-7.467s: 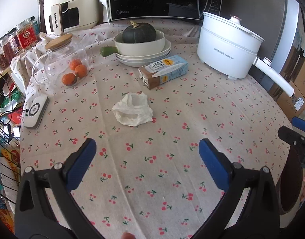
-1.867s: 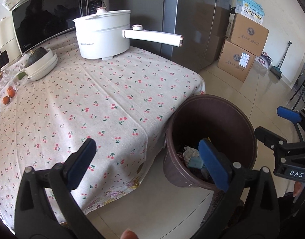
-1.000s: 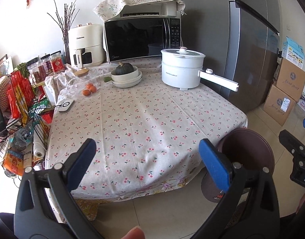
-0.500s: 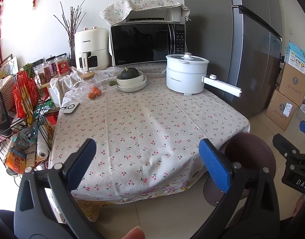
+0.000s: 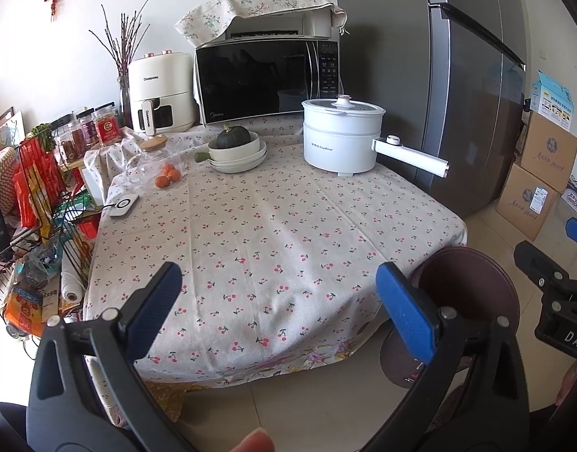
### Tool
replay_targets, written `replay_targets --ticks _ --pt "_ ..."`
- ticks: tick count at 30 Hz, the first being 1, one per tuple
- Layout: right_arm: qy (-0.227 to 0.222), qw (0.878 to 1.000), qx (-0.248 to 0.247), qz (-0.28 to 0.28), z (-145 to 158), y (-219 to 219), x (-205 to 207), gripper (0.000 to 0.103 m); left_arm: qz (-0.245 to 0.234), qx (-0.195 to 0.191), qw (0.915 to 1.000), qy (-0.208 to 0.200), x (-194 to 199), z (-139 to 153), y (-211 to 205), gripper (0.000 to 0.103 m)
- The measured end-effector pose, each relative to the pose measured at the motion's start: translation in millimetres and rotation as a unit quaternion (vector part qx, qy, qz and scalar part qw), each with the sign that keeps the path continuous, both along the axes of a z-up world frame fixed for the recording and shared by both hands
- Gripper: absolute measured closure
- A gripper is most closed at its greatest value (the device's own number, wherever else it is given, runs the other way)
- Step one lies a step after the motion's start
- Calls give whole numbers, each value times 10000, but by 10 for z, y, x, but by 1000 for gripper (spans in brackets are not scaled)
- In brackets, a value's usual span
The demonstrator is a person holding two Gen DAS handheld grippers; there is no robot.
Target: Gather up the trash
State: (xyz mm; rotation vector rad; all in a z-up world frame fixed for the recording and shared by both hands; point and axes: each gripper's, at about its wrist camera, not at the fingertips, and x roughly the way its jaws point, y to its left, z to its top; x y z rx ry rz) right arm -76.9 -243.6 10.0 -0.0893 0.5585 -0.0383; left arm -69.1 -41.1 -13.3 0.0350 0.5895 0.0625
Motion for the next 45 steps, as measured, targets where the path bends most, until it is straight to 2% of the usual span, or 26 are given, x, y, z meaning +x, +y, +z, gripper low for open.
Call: replay_targets --ticks 6,13,45 --pt "16 9999 0 -126 -7 -64 22 0 -410 -55 9991 -16 65 -30 -108 1" --pt "3 9996 -3 -291 -21 -148 43 0 -515 -43 9986 60 149 -82 -174 1" --pt "-34 9996 -13 -290 -31 -171 125 0 -348 9 9994 25 155 -71 -165 1"
